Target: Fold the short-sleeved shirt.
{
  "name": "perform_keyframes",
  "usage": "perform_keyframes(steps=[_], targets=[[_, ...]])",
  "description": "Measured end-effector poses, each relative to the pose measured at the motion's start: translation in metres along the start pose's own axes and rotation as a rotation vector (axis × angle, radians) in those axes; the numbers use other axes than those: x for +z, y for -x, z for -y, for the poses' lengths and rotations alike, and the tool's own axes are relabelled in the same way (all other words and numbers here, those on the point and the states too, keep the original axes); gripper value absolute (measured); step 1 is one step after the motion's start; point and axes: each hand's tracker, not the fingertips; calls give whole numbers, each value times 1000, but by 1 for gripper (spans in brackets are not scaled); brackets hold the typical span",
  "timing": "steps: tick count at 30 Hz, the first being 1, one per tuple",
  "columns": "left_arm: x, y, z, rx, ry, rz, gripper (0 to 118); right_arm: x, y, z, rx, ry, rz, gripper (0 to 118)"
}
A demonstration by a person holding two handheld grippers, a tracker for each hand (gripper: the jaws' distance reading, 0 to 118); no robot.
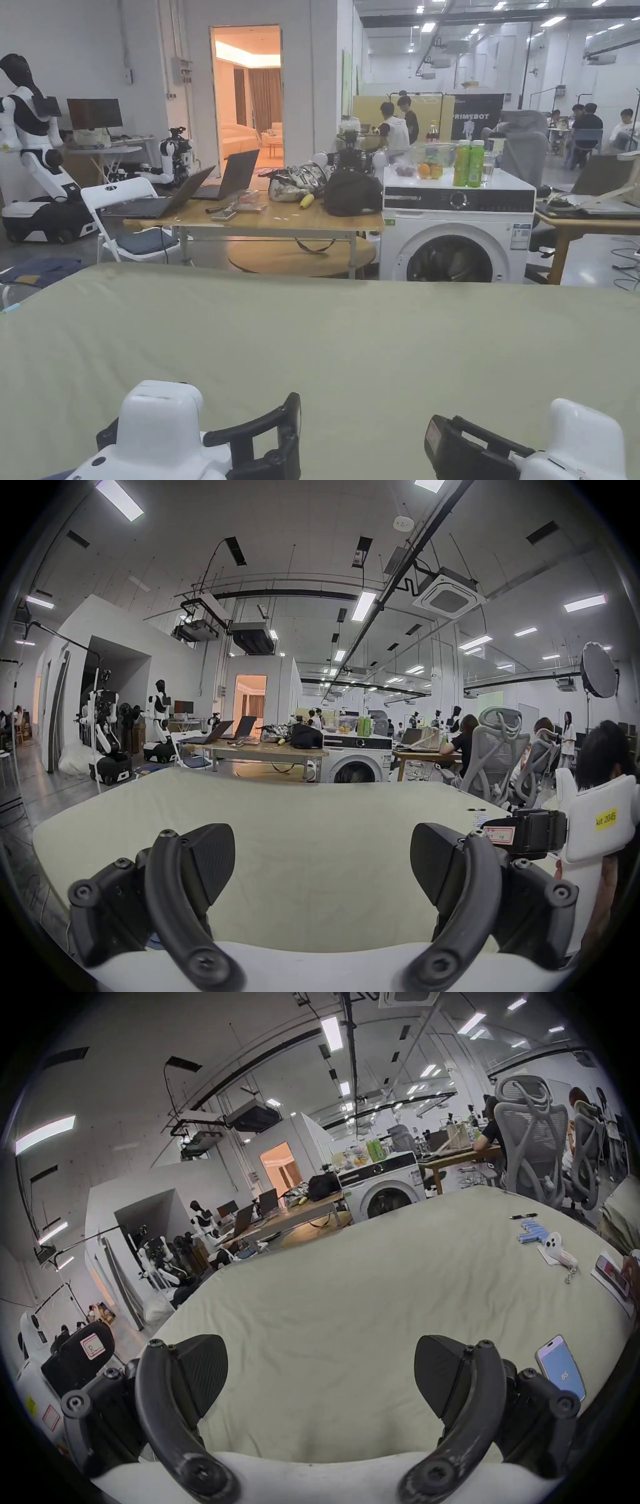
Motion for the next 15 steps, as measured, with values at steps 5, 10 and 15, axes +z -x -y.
perform_keyframes(steps=[5, 10, 15], targets=[[-1, 1, 1, 13, 3, 2, 103, -1, -1, 0, 3, 11, -15, 109], [-2, 0, 2, 9, 11, 3, 103, -3, 3, 3, 42, 16, 12, 109], [-1, -2, 2, -9, 1, 6, 103, -4, 5, 5, 58, 26, 7, 109]])
